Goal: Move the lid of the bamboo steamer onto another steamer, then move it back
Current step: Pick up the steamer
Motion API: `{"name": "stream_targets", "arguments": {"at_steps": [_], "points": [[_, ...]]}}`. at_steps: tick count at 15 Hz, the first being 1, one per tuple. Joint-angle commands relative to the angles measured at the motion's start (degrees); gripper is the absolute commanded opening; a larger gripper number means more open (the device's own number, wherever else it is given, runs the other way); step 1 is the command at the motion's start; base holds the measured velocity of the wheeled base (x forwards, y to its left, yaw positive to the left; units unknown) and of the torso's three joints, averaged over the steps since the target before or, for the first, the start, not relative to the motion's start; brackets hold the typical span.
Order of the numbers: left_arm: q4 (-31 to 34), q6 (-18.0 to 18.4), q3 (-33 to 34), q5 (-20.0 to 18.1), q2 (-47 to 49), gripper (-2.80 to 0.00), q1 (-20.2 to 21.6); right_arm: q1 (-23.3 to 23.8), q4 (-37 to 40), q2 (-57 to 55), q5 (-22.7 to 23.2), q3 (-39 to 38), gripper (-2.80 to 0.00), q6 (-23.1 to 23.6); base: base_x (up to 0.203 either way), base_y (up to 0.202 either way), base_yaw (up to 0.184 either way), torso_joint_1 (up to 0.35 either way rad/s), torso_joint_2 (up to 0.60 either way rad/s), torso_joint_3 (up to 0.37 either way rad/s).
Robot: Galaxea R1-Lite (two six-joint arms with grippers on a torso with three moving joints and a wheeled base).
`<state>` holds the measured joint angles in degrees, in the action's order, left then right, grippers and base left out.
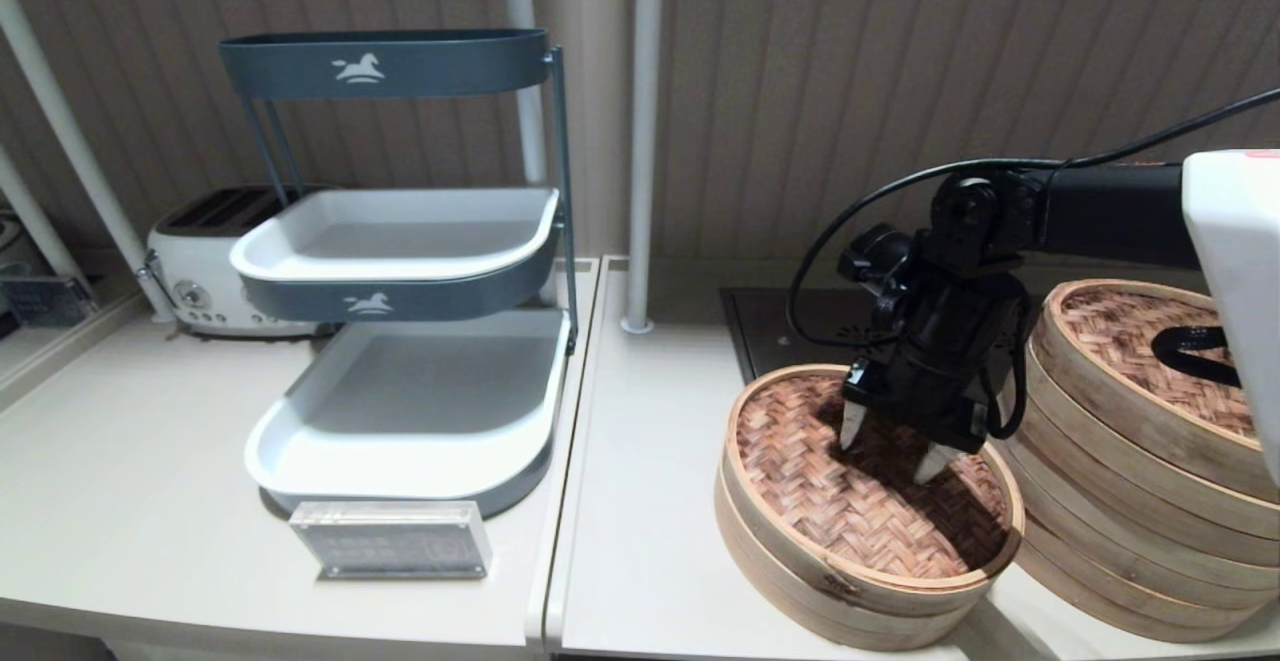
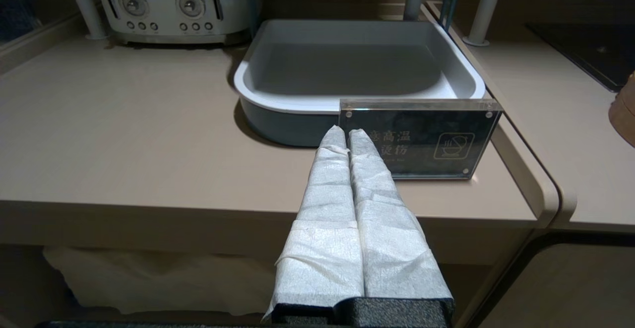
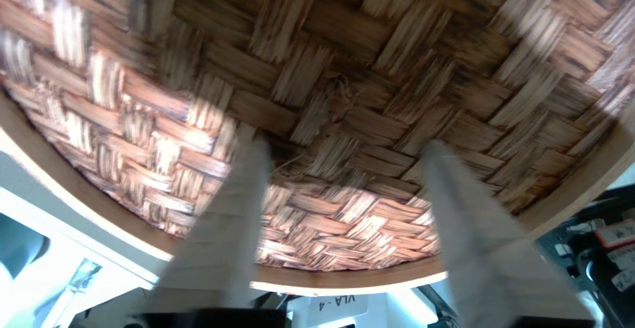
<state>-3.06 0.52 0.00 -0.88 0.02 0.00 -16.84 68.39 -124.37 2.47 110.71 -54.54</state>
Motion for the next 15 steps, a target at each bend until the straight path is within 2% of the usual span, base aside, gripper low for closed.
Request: {"name": "stream_targets", "arguments": {"at_steps": [1, 9, 15], "points": [[-0.02, 0.01, 1.58, 0.00, -0.02, -2.80, 0.00, -0.04, 0.25, -0.21, 0.07, -0.02, -2.80, -0.30, 0.000, 0.000, 0.000, 0.000, 0.00, 0.000], [-0.06, 0.01, 1.58, 0.00, -0.02, -2.80, 0.00, -0.13, -1.32, -0.95, 0.16, -0.03, -2.80, -0.30, 0.000, 0.000, 0.000, 0.000, 0.00, 0.000], [-0.07, 0.01, 1.58, 0.00, -0.02, -2.80, 0.00, -0.13, -3.02, 2.92, -0.17, 0.03, -2.80, 0.23, 0.000, 0.000, 0.000, 0.000, 0.00, 0.000]]}}
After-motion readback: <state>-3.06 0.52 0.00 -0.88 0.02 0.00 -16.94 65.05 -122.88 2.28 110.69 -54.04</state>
